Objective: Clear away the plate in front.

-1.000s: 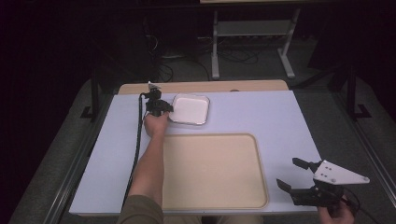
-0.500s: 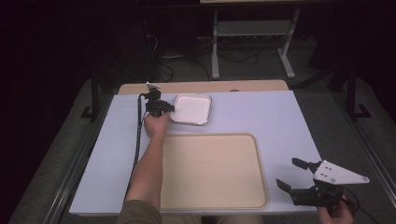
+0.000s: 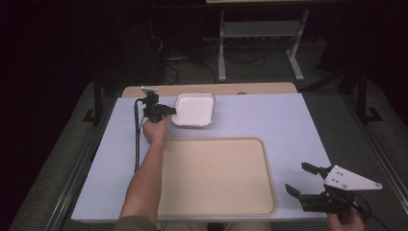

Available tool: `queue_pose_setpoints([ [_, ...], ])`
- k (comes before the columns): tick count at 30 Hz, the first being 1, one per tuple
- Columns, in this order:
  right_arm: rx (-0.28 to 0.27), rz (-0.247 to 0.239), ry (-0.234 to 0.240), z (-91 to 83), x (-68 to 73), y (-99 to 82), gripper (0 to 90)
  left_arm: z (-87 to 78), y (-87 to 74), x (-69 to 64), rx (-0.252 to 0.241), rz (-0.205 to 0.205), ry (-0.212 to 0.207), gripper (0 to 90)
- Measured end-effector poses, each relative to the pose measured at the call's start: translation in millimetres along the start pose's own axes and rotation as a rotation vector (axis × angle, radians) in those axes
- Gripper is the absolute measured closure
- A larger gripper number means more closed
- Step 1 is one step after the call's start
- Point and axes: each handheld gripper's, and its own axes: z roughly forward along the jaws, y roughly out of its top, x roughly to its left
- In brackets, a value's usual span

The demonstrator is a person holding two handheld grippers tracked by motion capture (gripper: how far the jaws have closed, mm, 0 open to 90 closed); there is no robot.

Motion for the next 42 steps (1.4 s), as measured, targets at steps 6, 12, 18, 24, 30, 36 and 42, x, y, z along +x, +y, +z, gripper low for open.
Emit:
queue_pose_setpoints([
  [6,0.003,-0.002,0.007,1.6,0.1,-0.1,13.0,-7.7,0.5,-2.1,-0.015,0.001,-0.007,88.7],
  [12,0.000,-0.004,0.011,1.5,0.7,0.1,13.0,-13.0,-0.6,-7.6,-0.024,0.003,-0.035,88.7],
  [18,0.001,-0.003,0.018,1.9,1.2,0.3,13.0,-19.9,-2.2,-15.8,-0.039,0.009,-0.080,88.7],
  [24,0.003,-0.012,0.026,3.0,3.3,1.3,13.0,-27.4,-4.7,-23.5,-0.050,0.025,-0.112,88.7],
  [30,0.004,-0.012,0.027,3.4,3.9,1.7,13.0,-34.1,-8.0,-29.5,-0.061,0.031,-0.132,88.7],
  [36,0.009,-0.018,0.028,3.5,4.5,1.9,13.0,-40.1,-15.9,-29.7,-0.056,0.050,-0.154,88.7],
  [42,0.007,-0.017,0.029,2.8,4.8,2.0,13.0,-51.5,-26.9,-20.1,-0.065,0.029,-0.156,88.7],
])
